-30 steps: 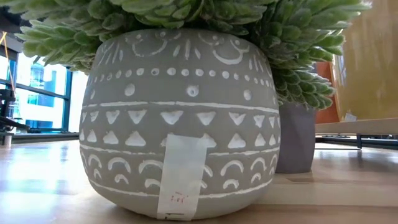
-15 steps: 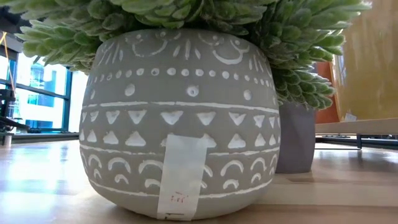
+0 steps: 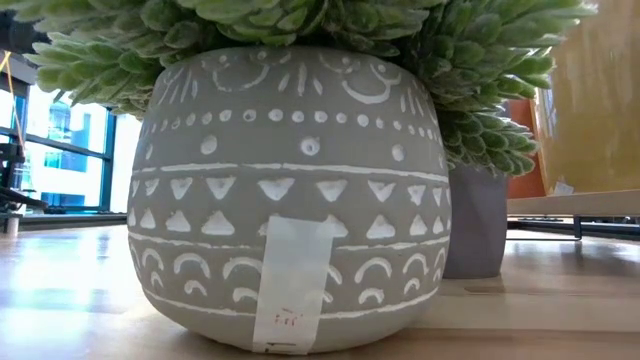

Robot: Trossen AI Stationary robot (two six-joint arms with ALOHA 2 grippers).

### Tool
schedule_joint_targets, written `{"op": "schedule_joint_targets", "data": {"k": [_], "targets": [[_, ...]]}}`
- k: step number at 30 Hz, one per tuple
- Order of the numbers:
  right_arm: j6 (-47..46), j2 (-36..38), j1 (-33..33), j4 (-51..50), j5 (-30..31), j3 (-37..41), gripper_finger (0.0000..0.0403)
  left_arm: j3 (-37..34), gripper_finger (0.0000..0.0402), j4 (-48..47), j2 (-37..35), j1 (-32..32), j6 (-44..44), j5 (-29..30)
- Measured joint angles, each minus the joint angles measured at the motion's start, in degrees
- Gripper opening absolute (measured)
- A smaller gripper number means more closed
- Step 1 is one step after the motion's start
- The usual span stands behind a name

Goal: Place coffee mugs
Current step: Put the blue mug on the shelf

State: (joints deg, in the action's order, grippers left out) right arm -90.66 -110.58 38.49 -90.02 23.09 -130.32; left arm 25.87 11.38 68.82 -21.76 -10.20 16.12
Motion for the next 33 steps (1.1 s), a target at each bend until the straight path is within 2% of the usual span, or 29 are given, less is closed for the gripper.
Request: {"op": "schedule_joint_targets", "data": {"k": [9, 16, 21, 24, 28, 33], "targets": [[-8.4, 0.0, 7.4, 0.0, -9.2, 0.0, 0.001, 0.0, 0.0197, 0.0, 0.0, 0.0, -2.2, -2.7], [-20.1, 0.0, 14.5, 0.0, -9.0, 0.0, 0.001, 0.0, 0.0197, 0.1, 0.0, 0.0, -3.3, -3.6], [-26.4, 0.0, 17.3, 0.1, -11.1, 4.9, 0.001, 0.0, 0.0197, 0.2, 0.0, 0.0, -3.5, -3.6], [-29.6, 0.1, 17.7, 0.0, -10.6, 7.6, 0.001, 0.0, 0.0197, 0.5, 0.0, 0.0, -3.7, -3.8], [-31.4, 0.6, 17.3, 0.1, -5.7, 9.9, 0.001, 0.0, 0.0197, 0.5, 0.0, 0.0, -3.2, -6.1], [-34.0, 2.2, 16.2, -0.5, -8.9, 16.3, 0.001, 0.0, 0.0197, 0.5, 0.0, 0.0, -3.2, -8.6]]}}
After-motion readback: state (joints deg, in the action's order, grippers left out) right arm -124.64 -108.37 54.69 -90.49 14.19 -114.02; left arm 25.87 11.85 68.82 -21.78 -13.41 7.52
